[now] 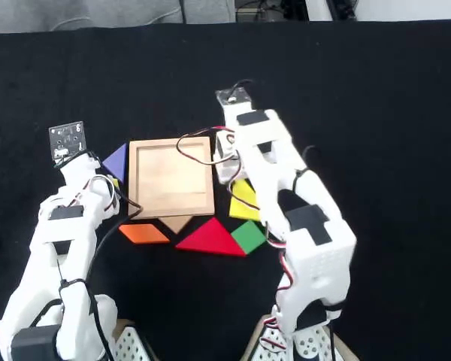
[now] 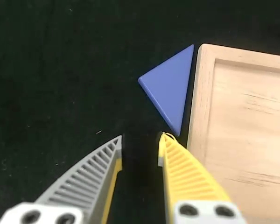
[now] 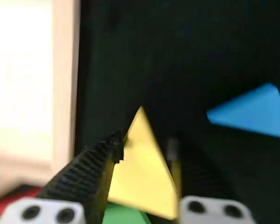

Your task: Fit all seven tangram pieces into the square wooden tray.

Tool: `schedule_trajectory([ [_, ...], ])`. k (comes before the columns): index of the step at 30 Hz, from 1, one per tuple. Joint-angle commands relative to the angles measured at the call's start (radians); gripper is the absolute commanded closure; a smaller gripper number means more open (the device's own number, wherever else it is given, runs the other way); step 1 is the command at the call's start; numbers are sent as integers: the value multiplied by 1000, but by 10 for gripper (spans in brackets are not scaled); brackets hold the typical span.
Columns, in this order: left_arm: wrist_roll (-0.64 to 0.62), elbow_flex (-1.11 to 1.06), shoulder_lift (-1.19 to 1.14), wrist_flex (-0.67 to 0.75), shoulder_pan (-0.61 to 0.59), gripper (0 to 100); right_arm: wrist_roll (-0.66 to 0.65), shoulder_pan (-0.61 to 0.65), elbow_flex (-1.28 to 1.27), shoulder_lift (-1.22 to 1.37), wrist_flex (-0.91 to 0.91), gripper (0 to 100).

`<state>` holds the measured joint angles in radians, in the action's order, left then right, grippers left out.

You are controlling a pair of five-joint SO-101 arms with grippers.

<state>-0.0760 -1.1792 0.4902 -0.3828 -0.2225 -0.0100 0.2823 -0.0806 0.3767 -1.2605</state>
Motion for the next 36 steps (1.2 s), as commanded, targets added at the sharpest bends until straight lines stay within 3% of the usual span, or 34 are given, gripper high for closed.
schedule_trajectory([
  [1,-8,54,0,-3,19,863,-218,0,-24,-154,-77,605],
  [7,-8,54,0,-3,16,863,-227,52,-308,-278,68,596],
  [13,-8,54,0,-3,21,863,-201,57,-438,-354,157,595],
  [19,-8,54,0,-3,21,863,-190,130,-430,-361,163,595],
  [36,-8,54,0,-3,21,863,-198,109,-404,-217,216,596],
])
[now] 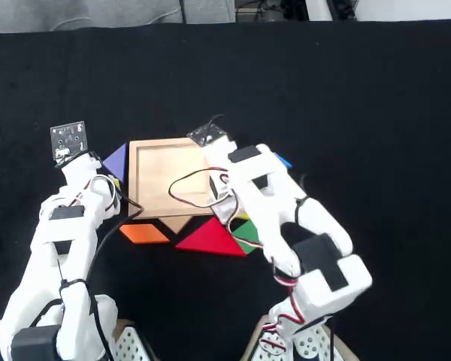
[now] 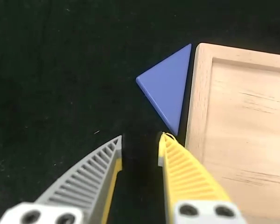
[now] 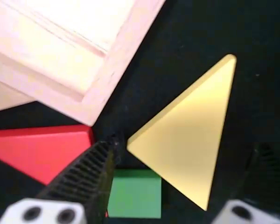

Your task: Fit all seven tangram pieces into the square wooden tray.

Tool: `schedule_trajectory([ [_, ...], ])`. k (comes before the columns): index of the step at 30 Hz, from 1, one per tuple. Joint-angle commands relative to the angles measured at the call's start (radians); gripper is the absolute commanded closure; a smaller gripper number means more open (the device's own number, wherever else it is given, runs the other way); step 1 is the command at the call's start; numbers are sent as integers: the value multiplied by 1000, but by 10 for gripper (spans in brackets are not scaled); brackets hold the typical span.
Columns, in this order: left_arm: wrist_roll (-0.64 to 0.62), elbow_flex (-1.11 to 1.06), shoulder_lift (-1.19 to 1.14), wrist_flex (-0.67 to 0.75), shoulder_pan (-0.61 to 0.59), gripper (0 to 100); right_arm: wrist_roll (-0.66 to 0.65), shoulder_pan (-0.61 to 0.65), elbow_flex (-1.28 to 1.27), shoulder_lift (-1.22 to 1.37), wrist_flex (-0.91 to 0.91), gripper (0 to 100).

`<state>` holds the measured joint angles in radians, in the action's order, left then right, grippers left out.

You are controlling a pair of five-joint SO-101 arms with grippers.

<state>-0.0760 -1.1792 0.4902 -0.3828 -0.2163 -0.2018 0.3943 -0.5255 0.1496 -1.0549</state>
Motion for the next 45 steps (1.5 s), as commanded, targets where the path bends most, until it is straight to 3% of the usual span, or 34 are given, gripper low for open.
schedule_trajectory([
  [1,-8,54,0,-3,15,863,-6,-5,48,15,5,596],
  [9,-8,54,0,-3,15,863,31,-9,48,22,0,599],
  [18,-8,54,0,-3,15,863,23,-9,48,22,5,841],
  [26,-8,54,0,-3,15,863,28,-38,54,-10,-5,843],
  [35,-8,54,0,-3,15,863,31,-61,91,-378,-146,841],
  [45,-8,54,0,-3,5,863,219,74,249,-298,-157,841],
])
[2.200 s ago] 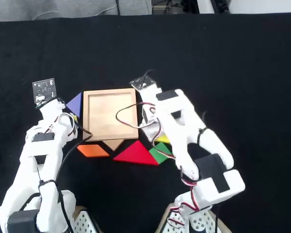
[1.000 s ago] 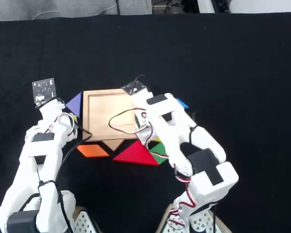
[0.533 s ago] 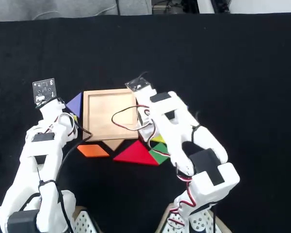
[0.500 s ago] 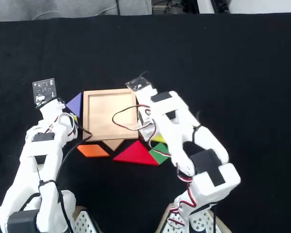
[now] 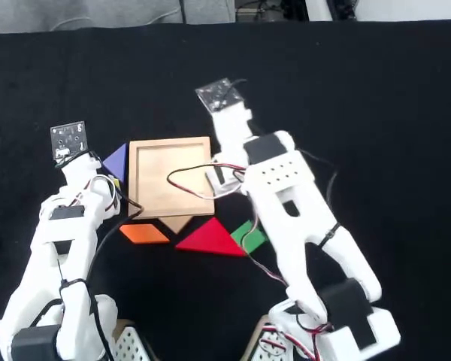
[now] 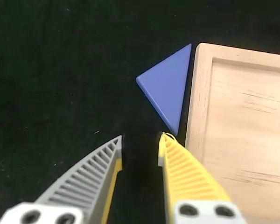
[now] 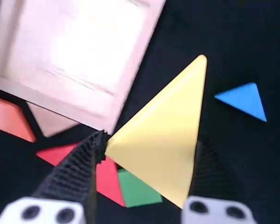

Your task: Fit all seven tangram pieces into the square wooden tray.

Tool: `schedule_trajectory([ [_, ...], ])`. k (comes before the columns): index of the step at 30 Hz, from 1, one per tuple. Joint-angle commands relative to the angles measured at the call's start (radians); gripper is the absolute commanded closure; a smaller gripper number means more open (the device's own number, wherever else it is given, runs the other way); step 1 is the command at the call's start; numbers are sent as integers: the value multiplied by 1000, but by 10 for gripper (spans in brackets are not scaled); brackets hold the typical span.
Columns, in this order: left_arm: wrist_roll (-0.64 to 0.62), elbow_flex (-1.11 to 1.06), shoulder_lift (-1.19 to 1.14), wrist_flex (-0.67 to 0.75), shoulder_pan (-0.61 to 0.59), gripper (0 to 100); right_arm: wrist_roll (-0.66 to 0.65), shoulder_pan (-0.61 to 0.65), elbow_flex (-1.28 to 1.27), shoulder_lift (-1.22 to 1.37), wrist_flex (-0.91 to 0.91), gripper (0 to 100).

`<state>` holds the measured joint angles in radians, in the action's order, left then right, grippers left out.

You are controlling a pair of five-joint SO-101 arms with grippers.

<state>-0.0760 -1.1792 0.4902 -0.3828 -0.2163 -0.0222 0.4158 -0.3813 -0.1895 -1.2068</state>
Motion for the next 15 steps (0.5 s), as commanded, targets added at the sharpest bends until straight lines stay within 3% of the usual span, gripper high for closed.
schedule_trajectory([
  [1,-9,54,0,-3,4,863,52,72,140,76,-5,842],
  [6,-17,59,0,0,-62,863,138,157,317,240,-25,847],
  [15,-44,15,-2,103,-68,863,436,172,426,394,-2,847],
])
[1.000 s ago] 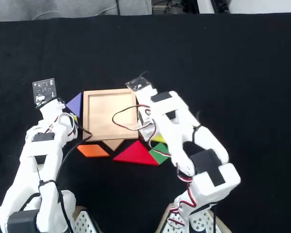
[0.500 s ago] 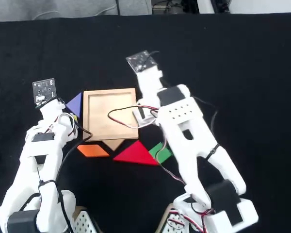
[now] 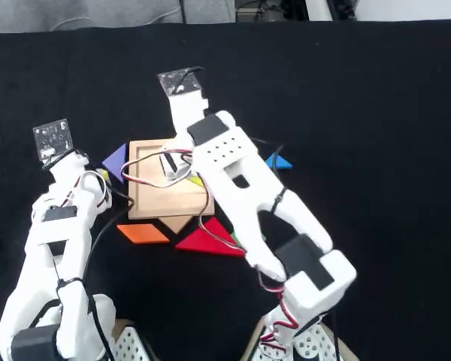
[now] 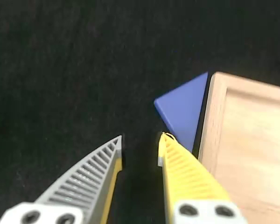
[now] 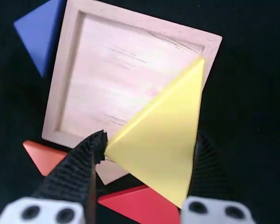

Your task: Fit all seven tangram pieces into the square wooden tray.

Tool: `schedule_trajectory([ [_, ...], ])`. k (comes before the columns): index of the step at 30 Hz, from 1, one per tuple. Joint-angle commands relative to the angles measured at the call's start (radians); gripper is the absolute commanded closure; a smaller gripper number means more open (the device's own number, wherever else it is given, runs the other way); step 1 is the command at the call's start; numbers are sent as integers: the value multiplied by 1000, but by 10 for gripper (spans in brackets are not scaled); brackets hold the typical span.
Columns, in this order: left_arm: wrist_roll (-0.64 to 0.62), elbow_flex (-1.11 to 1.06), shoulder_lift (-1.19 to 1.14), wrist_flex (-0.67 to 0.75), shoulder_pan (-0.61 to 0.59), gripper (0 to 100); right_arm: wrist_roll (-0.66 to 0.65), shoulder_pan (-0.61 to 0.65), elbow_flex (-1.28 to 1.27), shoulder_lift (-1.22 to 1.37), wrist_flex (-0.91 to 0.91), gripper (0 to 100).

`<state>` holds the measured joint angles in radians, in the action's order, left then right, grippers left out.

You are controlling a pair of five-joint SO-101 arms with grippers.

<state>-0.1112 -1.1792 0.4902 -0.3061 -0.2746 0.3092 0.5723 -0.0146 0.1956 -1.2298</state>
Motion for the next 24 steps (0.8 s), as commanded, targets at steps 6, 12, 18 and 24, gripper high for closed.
schedule_trajectory([
  [6,-9,15,-2,26,-10,863,402,51,59,87,132,847],
  [12,-9,16,-2,28,-18,863,505,86,82,127,187,843],
  [18,-9,18,-2,28,-18,863,514,80,102,139,115,842],
  [24,-9,16,-2,31,-10,863,480,118,188,147,-48,645],
])
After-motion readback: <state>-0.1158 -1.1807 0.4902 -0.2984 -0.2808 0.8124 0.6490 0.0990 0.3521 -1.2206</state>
